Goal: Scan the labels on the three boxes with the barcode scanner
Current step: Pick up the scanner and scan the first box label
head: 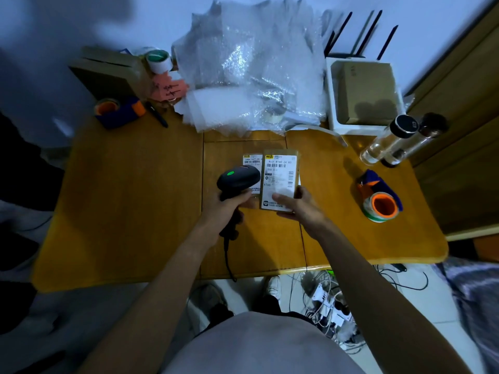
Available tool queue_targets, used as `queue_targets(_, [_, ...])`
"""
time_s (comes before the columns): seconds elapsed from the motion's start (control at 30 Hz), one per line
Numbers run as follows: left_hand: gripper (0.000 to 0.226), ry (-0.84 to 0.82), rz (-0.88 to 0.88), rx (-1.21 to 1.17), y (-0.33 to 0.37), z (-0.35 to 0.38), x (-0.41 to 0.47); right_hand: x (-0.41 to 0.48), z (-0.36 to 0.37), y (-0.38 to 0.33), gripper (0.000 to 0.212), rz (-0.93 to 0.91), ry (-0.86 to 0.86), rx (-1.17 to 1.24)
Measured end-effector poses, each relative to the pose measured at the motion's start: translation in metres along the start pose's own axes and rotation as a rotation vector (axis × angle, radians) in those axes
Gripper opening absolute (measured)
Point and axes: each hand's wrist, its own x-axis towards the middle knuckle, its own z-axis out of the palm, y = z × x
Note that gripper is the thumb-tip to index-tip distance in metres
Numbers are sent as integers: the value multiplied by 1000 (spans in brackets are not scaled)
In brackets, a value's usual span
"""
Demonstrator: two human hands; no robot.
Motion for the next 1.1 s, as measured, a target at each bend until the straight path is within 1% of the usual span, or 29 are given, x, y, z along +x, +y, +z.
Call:
queue_targets(0.13, [27, -34, -7, -3, -1, 5, -6, 0, -9, 3, 73, 9, 7, 17])
queue_targets(0.27, [20, -43, 22, 27, -2, 8, -14, -3, -16, 5, 71, 17, 31, 18])
queue_targets(0.47, [19, -60, 23, 26, -1, 12, -26, -9, -20, 8, 61, -10, 32, 13])
queue_targets(0.6, [19, -69, 37, 38, -1, 14, -28, -10, -18, 12, 63, -17, 40, 18])
queue_targets(0.93, [21, -55, 60, 71, 1, 17, -26, -11, -16, 15, 59, -6, 52, 25])
queue_targets(1.1, [20, -38, 38, 65, 1, 18, -23, -9, -18, 15, 59, -7, 77, -13])
